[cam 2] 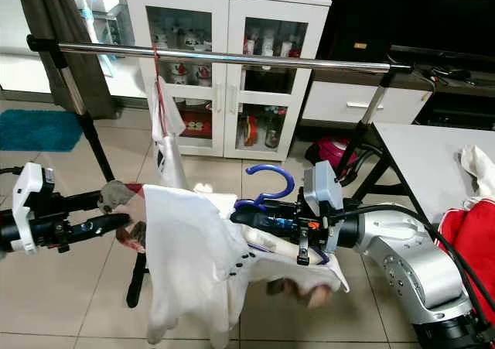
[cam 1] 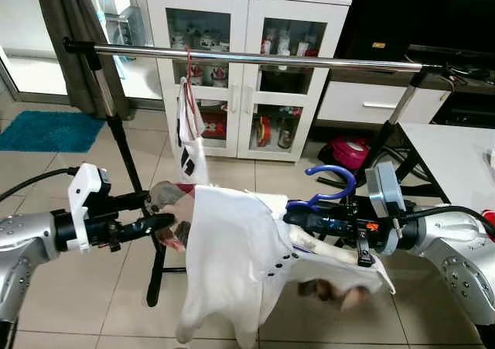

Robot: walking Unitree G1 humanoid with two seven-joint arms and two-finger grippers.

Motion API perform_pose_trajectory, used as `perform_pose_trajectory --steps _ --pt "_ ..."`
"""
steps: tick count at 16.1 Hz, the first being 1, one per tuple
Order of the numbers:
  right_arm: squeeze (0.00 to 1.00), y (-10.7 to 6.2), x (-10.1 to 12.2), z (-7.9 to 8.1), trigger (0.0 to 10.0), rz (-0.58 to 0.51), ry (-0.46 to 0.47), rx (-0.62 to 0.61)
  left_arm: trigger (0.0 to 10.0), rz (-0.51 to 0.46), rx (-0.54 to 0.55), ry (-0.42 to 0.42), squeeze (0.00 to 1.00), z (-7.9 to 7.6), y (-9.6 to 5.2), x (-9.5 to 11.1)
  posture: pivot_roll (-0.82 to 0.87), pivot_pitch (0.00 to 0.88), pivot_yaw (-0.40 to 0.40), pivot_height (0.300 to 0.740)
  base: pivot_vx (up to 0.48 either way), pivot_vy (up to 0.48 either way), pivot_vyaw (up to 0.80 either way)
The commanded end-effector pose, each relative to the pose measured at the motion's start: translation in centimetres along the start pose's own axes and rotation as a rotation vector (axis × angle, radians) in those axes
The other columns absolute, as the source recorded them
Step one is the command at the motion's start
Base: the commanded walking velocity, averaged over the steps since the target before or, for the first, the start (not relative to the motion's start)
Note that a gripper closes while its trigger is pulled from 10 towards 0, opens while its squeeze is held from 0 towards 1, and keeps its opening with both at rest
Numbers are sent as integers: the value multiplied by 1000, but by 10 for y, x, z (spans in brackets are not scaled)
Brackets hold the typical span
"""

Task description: Hang hanger

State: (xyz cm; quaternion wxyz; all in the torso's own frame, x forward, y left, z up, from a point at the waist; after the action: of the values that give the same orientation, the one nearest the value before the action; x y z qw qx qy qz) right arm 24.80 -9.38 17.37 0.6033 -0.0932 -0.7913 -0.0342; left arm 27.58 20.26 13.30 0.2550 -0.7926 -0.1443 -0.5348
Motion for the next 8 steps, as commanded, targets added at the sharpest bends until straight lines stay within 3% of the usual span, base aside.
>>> perform_pose_trajectory --steps 1,8 --pt "0 -1 8 -4 10000 -8 -41 1 0 -22 -2 11 0 0 1 7 -40 0 -41 740 0 0 0" --pt "0 -2 7 -5 10000 1 -43 -3 0 -71 -48 -27 0 -8 8 9 -43 0 -42 740 0 0 0"
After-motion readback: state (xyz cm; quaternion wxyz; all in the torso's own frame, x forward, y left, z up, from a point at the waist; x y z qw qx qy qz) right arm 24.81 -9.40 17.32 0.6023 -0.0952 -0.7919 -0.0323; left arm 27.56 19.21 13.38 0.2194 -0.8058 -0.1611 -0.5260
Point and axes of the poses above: a point about 5 cm out from each wrist's last joint towards the gripper, its own y axis pointing out of the wrist towards the gripper, its own x axis along the axis of the wrist's last joint, z = x × y, the point moved 6 cm from there along y, pointing out of the wrist towards the gripper, and after that the axes turned 14 degrees about -y, right-handed, at the moved point
